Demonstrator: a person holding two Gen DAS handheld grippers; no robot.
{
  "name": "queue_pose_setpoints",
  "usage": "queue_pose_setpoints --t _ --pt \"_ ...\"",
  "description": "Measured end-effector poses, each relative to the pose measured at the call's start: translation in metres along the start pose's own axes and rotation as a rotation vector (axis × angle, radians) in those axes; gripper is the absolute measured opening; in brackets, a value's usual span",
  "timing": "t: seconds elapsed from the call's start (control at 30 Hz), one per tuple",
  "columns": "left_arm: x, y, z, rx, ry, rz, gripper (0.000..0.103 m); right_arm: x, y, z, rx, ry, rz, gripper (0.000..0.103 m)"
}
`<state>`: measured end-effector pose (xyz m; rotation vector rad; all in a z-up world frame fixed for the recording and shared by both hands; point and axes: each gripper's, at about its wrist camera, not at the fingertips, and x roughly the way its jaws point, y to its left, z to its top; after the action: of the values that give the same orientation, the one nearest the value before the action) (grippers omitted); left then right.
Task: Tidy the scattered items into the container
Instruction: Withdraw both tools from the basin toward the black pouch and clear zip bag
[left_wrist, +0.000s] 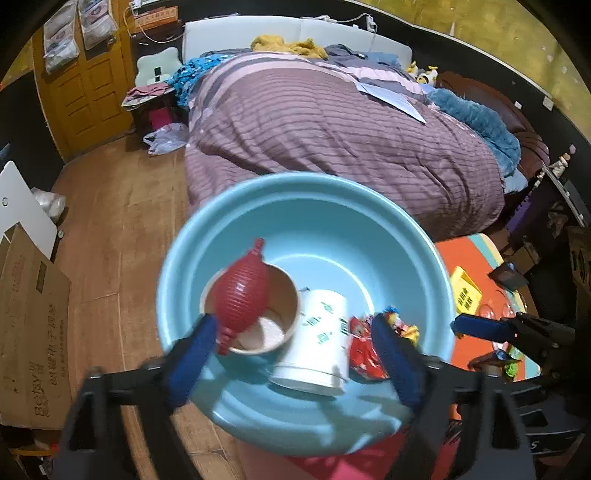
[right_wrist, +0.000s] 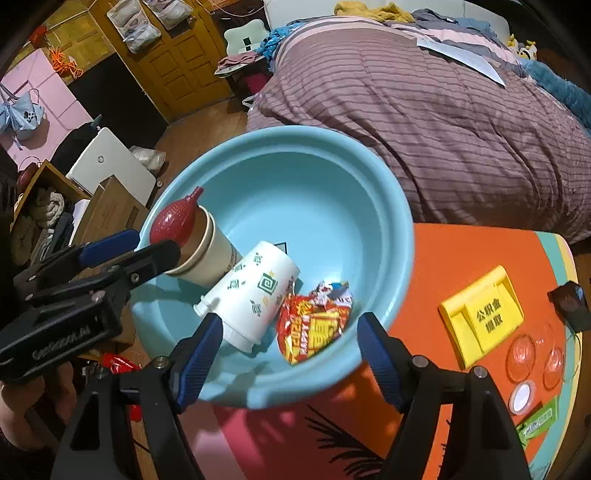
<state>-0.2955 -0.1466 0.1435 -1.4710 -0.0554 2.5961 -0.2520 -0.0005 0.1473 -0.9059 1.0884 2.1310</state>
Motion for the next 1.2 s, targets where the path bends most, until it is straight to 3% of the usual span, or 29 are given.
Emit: queue_pose_setpoints --t 0.13,0.27,0.33,0.63,1.0,1.2 --pt "0.001 -0.010 -0.005 -0.014 0.019 0.010 0.093 -0.010 -0.009 -0.009 0.008 -0.019 -0.018 0.094" --pt "-0.005 -0.027 -0.011 0.005 0.014 0.027 0.103 -0.023 -0.023 -0.021 0.037 -0.036 -0.025 0.099" --pt "-0.009 -0.038 -0.014 0.023 0.006 0.035 0.103 -0.029 -0.031 -0.028 0.051 -0.045 -0.034 0.103" --pt "-0.018 -0.088 -0.029 0.070 0.007 0.045 0.103 -0.063 -0.071 -0.068 0.105 -0.058 -0.101 0.103" --pt "-0.004 -0.163 -0.068 0.137 0.064 0.029 0.103 -0.081 -0.127 -0.147 0.163 0.040 -0.130 0.103" --pt "0.007 -0.205 -0.085 0.167 0.094 0.002 0.103 -0.104 -0.161 -0.177 0.227 -0.003 -0.148 0.103"
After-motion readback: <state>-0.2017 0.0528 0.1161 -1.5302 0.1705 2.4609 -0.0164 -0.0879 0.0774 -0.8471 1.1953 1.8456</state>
